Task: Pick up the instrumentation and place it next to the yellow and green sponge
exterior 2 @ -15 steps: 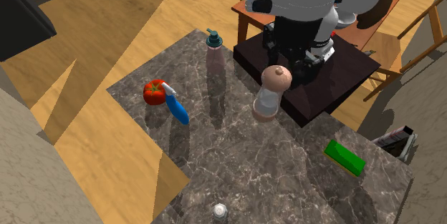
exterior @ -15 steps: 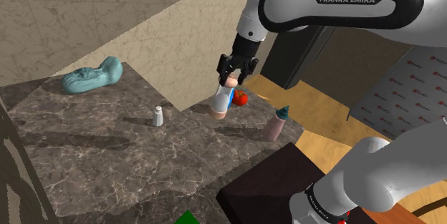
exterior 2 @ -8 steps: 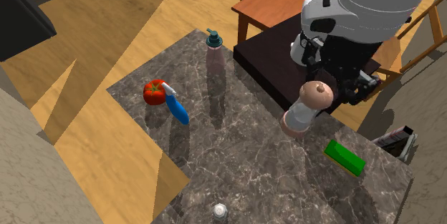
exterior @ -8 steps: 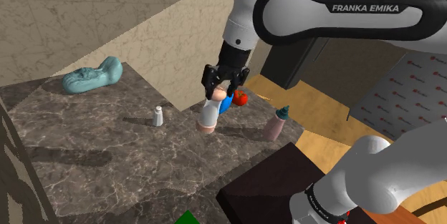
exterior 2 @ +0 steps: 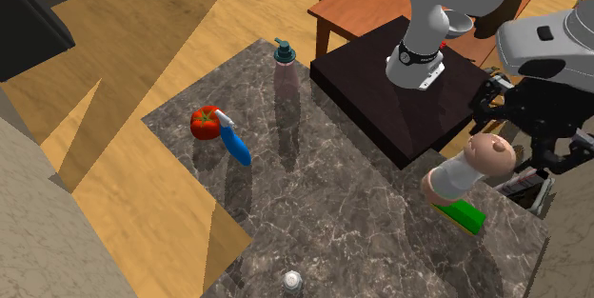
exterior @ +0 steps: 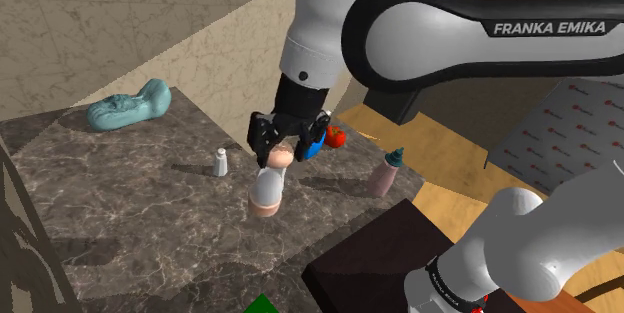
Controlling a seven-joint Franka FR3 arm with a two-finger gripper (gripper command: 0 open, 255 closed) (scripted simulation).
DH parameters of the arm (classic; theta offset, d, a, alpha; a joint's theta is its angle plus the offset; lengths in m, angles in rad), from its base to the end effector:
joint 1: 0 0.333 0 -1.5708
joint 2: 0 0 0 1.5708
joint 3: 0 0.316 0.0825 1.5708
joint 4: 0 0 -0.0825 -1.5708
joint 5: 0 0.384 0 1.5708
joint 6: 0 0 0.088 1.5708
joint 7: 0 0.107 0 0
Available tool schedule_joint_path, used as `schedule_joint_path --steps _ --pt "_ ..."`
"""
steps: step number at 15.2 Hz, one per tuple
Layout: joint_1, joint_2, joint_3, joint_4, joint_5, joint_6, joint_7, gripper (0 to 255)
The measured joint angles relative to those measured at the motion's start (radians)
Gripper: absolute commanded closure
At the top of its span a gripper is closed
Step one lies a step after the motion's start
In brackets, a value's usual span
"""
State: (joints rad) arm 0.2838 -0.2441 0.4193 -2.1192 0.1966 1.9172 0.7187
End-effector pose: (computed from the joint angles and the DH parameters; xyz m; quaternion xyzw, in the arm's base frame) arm 0.3583 0.3376 0.5091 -0.9980 0.0451 0.0188 0.0412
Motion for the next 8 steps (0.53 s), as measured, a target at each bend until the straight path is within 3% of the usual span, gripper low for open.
schedule_joint_path --steps 8 --pt "0.063 0.127 0.132 0.122 -0.046 0.021 0.216 255"
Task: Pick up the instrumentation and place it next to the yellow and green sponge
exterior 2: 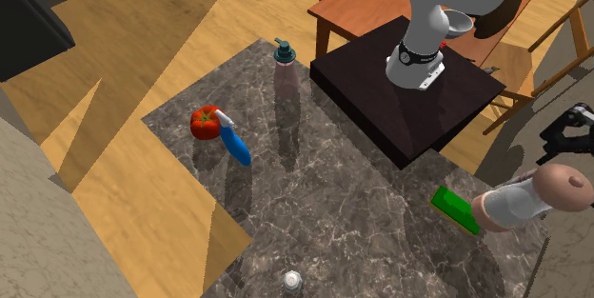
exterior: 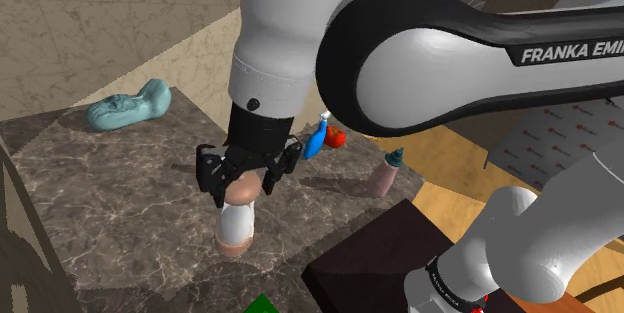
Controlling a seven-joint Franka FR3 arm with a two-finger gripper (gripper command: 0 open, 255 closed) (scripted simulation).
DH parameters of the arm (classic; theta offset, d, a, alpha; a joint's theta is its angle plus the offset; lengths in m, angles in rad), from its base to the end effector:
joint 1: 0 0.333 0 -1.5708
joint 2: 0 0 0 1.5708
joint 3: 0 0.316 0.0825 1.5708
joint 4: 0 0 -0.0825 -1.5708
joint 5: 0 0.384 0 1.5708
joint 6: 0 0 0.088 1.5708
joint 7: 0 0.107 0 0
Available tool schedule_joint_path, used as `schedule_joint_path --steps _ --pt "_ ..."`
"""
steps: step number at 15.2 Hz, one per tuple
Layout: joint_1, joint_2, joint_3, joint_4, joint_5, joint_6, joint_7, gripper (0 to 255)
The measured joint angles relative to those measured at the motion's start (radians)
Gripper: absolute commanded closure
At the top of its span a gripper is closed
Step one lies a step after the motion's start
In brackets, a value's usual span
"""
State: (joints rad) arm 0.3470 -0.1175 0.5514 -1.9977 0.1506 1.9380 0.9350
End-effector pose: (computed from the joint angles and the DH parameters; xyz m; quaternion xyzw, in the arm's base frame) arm 0.3170 0.4292 0.5070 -0.9980 0.0448 0.0190 0.0411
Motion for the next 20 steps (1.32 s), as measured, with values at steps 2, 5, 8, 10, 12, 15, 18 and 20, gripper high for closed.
schedule_joint_path --steps 2,5,8,10,12,15,18,20 --pt "0.005 0.011 0.009 -0.013 -0.004 0.024 0.014 255" --pt "0.007 0.019 0.012 -0.041 -0.007 0.059 0.016 255" --pt "0.009 0.028 0.016 -0.075 -0.009 0.102 0.018 255" --pt "0.008 0.038 0.017 -0.091 -0.013 0.126 0.017 255" --pt "0.010 0.050 0.021 -0.110 -0.018 0.156 0.023 255" --pt "0.011 0.062 0.023 -0.139 -0.023 0.196 0.023 255" --pt "0.012 0.081 0.026 -0.163 -0.032 0.236 0.028 255" --pt "0.013 0.099 0.028 -0.173 -0.042 0.262 0.034 255"
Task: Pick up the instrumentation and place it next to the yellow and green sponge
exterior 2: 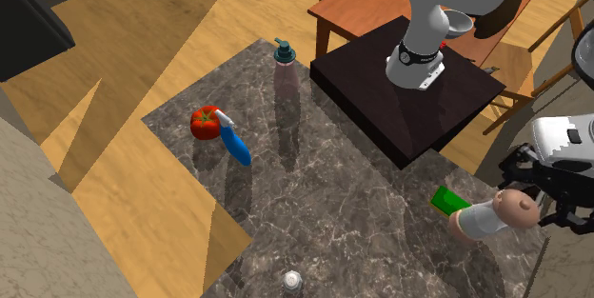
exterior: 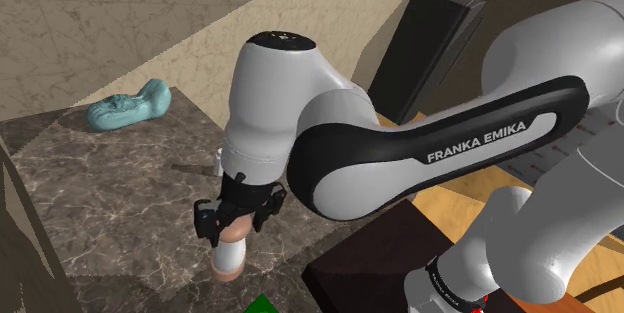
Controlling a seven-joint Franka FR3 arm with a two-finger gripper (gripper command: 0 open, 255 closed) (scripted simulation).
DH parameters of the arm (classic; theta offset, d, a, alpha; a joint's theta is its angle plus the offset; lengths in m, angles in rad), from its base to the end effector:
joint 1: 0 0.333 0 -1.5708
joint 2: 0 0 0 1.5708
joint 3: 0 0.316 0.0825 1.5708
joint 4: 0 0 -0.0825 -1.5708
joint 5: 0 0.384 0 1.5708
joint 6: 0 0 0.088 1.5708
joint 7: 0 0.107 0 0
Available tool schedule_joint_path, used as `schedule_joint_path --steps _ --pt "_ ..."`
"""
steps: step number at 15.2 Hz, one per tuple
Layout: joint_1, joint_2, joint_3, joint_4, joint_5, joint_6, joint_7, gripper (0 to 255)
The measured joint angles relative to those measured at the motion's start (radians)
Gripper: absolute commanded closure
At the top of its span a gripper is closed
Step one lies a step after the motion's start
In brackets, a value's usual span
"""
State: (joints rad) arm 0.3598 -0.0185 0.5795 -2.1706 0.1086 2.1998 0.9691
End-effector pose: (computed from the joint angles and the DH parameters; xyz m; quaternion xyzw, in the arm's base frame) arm 0.3130 0.4354 0.4044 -0.9979 0.0457 0.0193 0.0412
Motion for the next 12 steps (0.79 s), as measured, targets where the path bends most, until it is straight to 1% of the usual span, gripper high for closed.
schedule_joint_path --steps 12 --pt "0.009 0.104 0.002 -0.074 -0.065 0.163 0.040 255"
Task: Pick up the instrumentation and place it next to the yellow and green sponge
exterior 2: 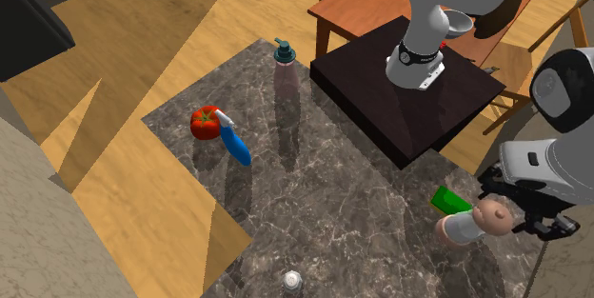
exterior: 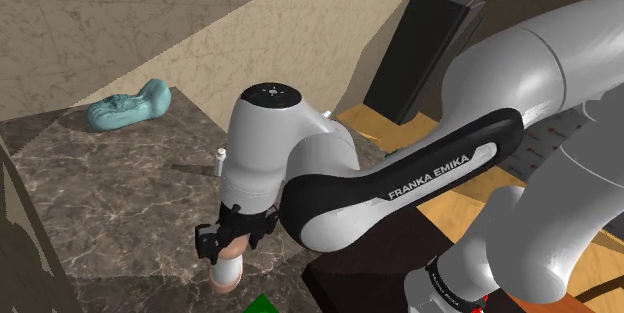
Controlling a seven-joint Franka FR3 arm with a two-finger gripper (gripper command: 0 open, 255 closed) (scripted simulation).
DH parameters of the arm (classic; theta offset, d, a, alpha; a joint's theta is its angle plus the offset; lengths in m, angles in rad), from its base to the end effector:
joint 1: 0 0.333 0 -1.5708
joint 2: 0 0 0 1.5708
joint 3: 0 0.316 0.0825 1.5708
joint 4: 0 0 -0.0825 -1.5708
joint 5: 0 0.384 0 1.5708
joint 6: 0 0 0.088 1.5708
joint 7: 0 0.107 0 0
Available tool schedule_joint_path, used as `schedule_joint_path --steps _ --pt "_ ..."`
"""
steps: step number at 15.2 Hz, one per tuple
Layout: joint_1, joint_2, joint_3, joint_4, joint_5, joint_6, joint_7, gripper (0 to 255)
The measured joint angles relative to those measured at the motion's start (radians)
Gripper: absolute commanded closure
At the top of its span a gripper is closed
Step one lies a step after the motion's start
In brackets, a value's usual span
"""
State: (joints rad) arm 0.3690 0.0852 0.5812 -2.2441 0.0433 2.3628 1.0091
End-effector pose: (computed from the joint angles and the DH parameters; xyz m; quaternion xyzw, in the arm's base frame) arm 0.3123 0.4357 0.3401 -0.9979 0.0458 0.0193 0.0411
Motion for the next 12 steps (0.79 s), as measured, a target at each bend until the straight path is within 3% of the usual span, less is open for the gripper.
schedule_joint_path --steps 12 --pt "0.022 0.127 -0.028 -0.046 -0.099 0.154 0.058 255"
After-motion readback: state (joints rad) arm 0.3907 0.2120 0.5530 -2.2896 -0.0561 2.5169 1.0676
